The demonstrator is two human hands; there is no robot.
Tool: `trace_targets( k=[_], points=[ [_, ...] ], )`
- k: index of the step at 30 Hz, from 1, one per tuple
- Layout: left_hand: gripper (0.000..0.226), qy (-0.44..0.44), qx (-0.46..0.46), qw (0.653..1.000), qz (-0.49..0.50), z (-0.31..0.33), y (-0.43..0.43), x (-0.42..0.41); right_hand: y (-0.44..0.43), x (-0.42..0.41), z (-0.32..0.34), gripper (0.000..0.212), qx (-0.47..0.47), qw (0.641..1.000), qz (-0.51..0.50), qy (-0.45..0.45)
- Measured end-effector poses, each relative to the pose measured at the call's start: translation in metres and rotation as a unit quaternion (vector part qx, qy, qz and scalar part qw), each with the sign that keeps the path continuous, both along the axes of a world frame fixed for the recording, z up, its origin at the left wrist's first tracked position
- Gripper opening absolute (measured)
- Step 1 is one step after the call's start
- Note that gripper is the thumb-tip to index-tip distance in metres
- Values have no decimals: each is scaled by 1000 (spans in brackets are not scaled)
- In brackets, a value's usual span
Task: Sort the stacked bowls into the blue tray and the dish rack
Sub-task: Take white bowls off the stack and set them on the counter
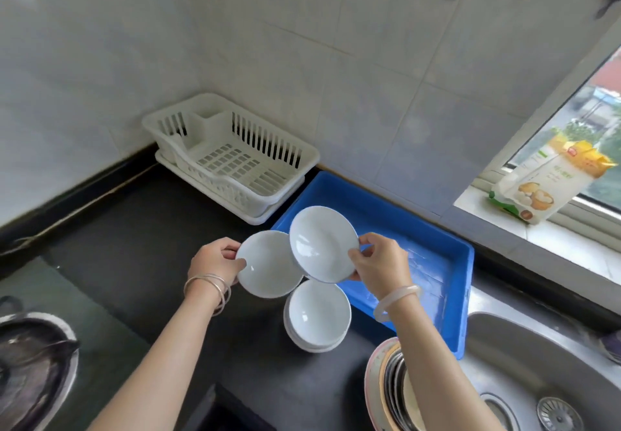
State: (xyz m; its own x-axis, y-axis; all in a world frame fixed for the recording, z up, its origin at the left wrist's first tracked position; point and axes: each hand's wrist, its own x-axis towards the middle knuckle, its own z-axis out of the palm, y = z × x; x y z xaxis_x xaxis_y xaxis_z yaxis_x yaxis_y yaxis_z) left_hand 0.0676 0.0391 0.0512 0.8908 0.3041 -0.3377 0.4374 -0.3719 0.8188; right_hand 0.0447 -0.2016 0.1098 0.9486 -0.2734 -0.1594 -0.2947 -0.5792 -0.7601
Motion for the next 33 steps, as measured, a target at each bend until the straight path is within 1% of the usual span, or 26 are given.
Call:
trace_targets(
  k=[6,13,17,20,26,30,33],
  points=[
    [26,8,-76,990,115,-12,80,5,62,51,-17,6,5,998,51,46],
    [26,7,-96,968,233,-43,158,20,147,114,-61,12,10,990,111,92],
    [19,15,-88,949,302,-61,191,35,192,147,-92,7,19,984,135,111],
    [22,16,-81,935,346,-71,210,49,223,172,-112,8,42,980,139,133],
    [24,4,-110,899,424,-90,242,79,282,215,-145,10,65,975,126,169],
    [23,1,-122,885,450,-102,258,97,310,240,-159,21,71,975,109,179],
    [23,3,-126,877,464,-109,266,106,325,252,-167,17,72,975,106,179]
  ],
)
